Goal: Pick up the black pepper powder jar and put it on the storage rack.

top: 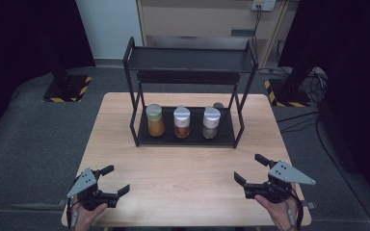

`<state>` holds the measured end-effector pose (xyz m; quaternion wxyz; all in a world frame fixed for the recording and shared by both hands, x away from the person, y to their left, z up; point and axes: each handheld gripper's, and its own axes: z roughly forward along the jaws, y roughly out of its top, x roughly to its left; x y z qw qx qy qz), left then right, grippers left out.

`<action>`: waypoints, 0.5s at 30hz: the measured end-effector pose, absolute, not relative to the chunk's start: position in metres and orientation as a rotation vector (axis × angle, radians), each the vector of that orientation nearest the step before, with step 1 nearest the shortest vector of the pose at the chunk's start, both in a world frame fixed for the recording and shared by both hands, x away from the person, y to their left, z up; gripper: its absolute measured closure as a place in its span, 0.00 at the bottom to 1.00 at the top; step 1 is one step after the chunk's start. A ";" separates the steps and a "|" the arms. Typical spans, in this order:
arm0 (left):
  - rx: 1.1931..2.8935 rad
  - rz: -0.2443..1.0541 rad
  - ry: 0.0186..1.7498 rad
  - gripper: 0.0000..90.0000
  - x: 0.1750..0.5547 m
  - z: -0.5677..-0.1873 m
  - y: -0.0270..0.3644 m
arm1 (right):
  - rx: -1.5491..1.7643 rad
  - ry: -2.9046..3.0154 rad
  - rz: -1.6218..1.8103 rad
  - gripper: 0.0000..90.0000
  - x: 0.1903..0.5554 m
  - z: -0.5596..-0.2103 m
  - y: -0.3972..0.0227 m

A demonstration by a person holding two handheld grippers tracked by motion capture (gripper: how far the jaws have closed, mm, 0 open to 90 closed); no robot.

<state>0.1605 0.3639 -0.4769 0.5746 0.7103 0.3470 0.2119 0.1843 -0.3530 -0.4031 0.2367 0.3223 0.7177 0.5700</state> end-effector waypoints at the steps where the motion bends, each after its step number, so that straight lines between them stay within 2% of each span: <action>1: 1.664 0.497 0.812 0.01 0.160 -0.477 0.364 | 0.887 1.968 1.560 0.06 0.183 -0.405 -0.354; 15: 1.652 0.504 0.804 0.00 0.159 -0.478 0.365 | 0.921 2.007 1.528 0.06 0.187 -0.425 -0.356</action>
